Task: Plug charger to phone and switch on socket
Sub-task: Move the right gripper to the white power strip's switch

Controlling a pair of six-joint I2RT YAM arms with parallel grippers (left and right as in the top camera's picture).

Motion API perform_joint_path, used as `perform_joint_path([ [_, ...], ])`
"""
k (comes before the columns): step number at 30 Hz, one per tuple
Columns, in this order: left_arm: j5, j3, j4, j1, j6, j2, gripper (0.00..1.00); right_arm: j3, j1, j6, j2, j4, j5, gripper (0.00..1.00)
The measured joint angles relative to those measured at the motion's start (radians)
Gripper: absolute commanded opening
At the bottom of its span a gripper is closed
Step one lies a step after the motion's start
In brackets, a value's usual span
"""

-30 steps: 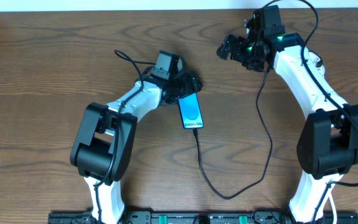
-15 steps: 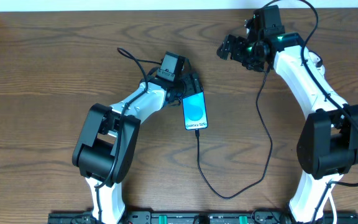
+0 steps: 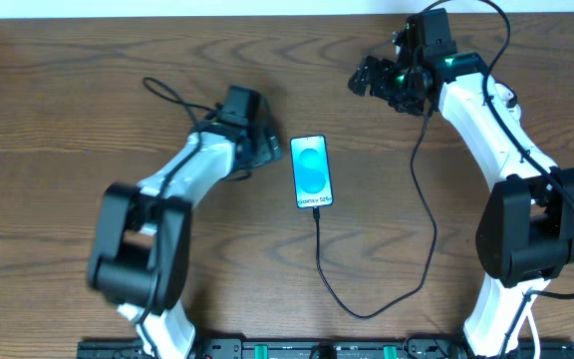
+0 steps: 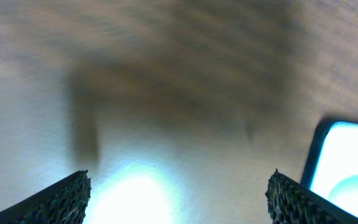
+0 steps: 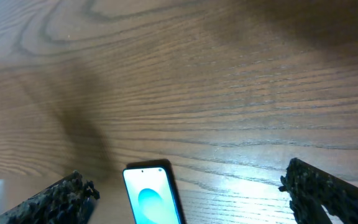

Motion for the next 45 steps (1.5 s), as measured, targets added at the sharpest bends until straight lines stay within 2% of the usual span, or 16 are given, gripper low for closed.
perform_joint_path([
  [6,-0.032,-0.003,-0.199,0.008,0.105,-0.432,0.91,0.0,0.0,0.0,0.0,0.0,0.01,0.99],
  [10,-0.041,-0.002,-0.223,0.008,0.121,-0.591,0.91,0.0,0.0,0.0,0.0,0.0,0.013,0.99],
  [14,-0.043,-0.002,-0.225,0.008,0.122,-0.655,0.92,0.0,0.0,0.0,0.0,0.0,0.013,0.99],
  [23,-0.043,-0.002,-0.226,0.008,0.122,-0.669,0.92,0.0,0.0,-0.009,0.0,-0.012,0.028,0.99],
  [29,-0.043,-0.003,-0.226,0.008,0.122,-0.669,0.92,0.011,-0.029,-0.167,0.0,-0.042,-0.098,0.99],
  [39,-0.044,-0.002,-0.228,0.008,0.122,-0.668,0.92,0.315,-0.246,-0.405,-0.001,-0.399,-0.189,0.99],
  [43,-0.044,-0.002,-0.228,0.008,0.122,-0.668,0.92,0.333,-0.332,-0.449,-0.007,-0.417,-0.108,0.99],
  [45,-0.044,-0.003,-0.228,0.008,0.122,-0.668,0.92,0.333,-0.373,-0.461,-0.007,-0.413,-0.006,0.99],
])
